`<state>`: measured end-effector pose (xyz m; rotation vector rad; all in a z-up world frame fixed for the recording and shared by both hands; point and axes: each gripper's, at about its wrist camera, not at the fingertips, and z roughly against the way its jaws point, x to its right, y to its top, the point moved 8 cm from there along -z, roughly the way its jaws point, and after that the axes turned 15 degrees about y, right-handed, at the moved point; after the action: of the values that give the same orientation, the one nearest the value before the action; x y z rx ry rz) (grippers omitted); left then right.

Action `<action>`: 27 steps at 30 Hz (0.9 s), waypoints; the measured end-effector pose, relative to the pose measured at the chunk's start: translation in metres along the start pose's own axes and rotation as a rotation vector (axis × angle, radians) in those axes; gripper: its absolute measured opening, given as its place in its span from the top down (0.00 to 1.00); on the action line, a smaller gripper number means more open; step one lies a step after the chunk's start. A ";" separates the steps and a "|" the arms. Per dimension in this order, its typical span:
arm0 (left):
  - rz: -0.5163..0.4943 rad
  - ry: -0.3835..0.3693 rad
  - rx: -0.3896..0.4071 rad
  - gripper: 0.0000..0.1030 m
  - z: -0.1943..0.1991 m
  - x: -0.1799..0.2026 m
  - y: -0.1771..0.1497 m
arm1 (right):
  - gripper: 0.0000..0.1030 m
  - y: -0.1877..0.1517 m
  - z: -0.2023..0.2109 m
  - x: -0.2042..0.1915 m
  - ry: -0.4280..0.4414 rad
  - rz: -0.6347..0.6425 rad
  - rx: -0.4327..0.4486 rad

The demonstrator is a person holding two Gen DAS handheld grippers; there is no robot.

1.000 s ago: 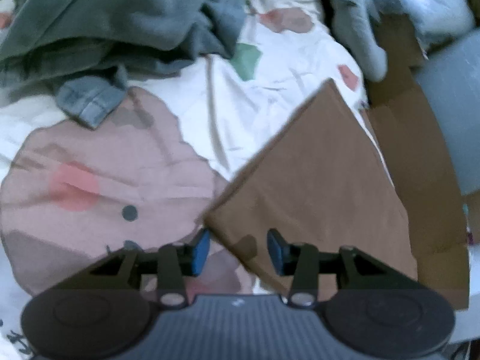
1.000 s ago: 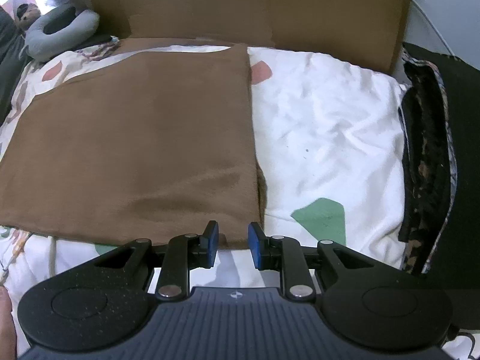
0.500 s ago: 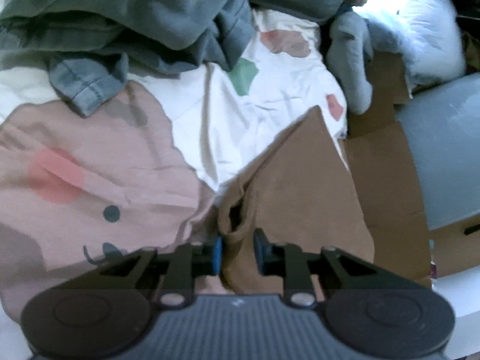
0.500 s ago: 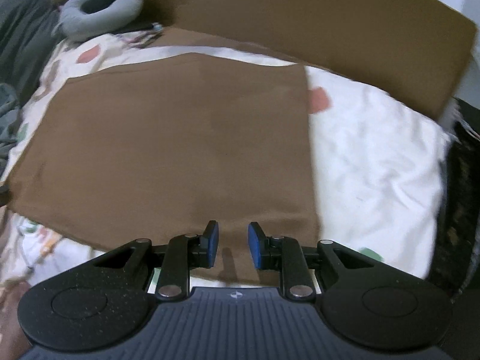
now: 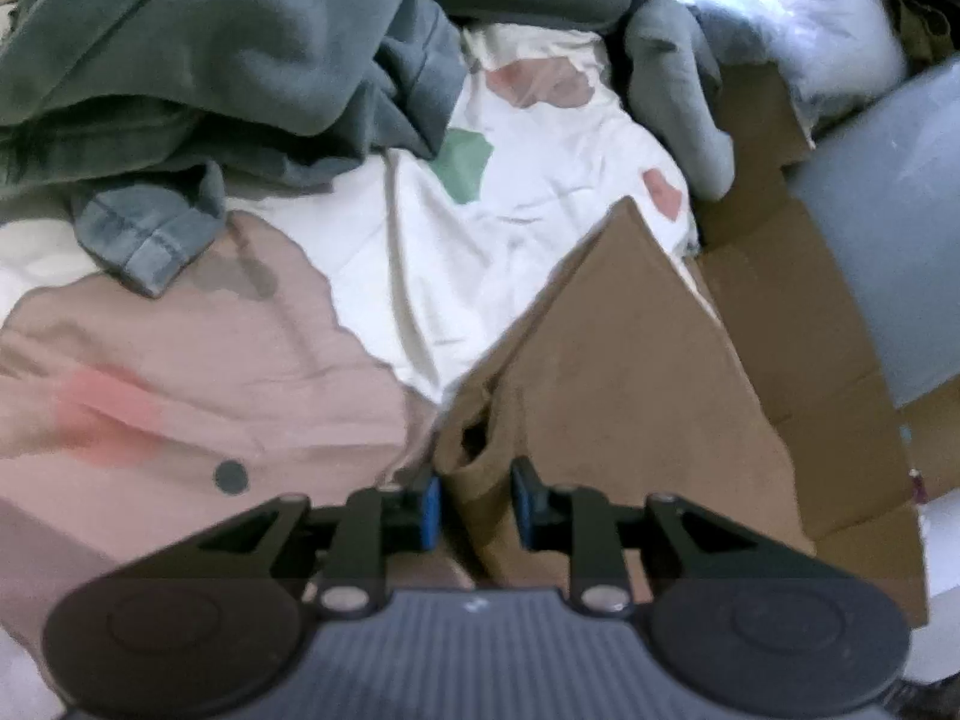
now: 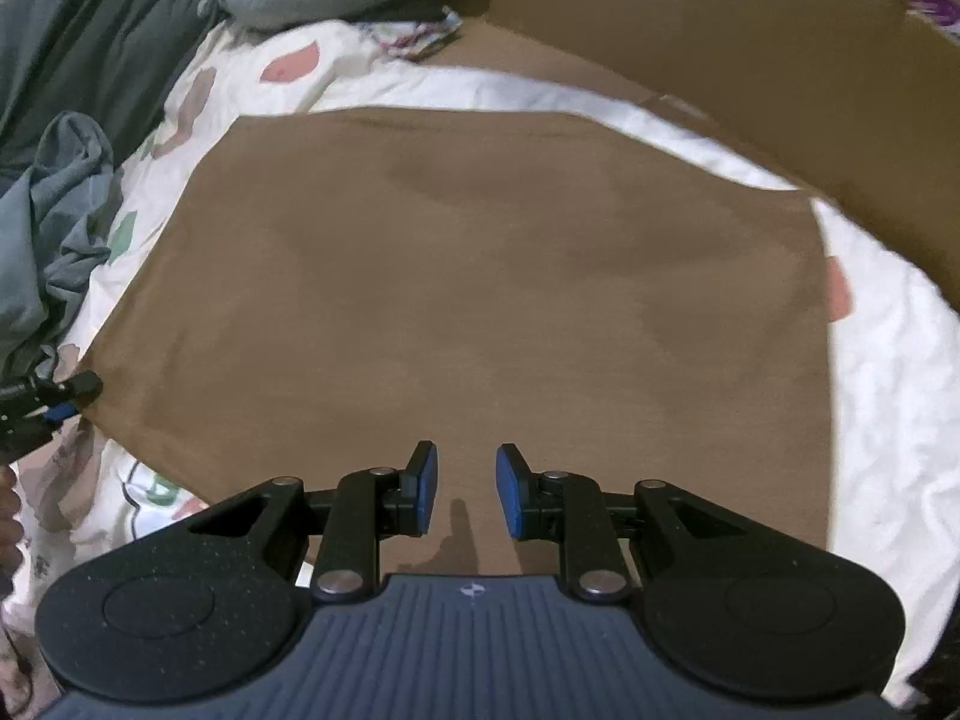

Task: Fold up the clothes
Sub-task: 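Close the left gripper on the shirt corner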

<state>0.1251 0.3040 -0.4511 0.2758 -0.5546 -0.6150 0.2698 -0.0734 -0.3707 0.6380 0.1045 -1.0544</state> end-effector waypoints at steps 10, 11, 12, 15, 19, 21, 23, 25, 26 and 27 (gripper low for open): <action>0.041 -0.069 0.001 0.85 -0.004 0.002 0.003 | 0.80 -0.002 -0.064 -0.037 -0.002 -0.052 -0.040; 0.045 -0.075 0.003 0.88 -0.003 0.003 0.003 | 0.81 -0.004 -0.068 -0.037 -0.012 -0.071 -0.034; 0.055 -0.083 0.007 0.88 -0.002 0.004 0.004 | 0.84 -0.007 -0.070 -0.038 -0.017 -0.084 -0.024; 0.070 -0.099 0.013 0.91 0.002 0.006 0.006 | 0.84 -0.016 -0.076 -0.045 -0.027 -0.090 0.004; 0.068 -0.113 0.018 0.93 0.007 0.010 0.008 | 0.84 -0.027 -0.078 -0.060 -0.059 -0.045 0.045; 0.081 -0.120 0.013 0.93 0.009 0.010 0.010 | 0.84 -0.031 -0.080 -0.068 -0.050 -0.055 0.066; 0.097 -0.129 0.006 0.93 0.011 0.010 0.012 | 0.84 -0.036 -0.080 -0.075 -0.058 -0.040 0.080; 0.099 -0.134 0.002 0.93 0.012 0.013 0.013 | 0.84 -0.041 -0.077 -0.081 -0.084 -0.014 0.103; 0.098 -0.136 -0.001 0.93 0.013 0.014 0.013 | 0.84 -0.044 -0.074 -0.082 -0.092 -0.019 0.113; 0.098 -0.137 -0.006 0.93 0.013 0.014 0.014 | 0.84 -0.048 -0.072 -0.083 -0.100 -0.023 0.123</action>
<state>0.1339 0.3050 -0.4292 0.2004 -0.6941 -0.5432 0.2037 0.0137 -0.4196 0.6951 -0.0402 -1.1195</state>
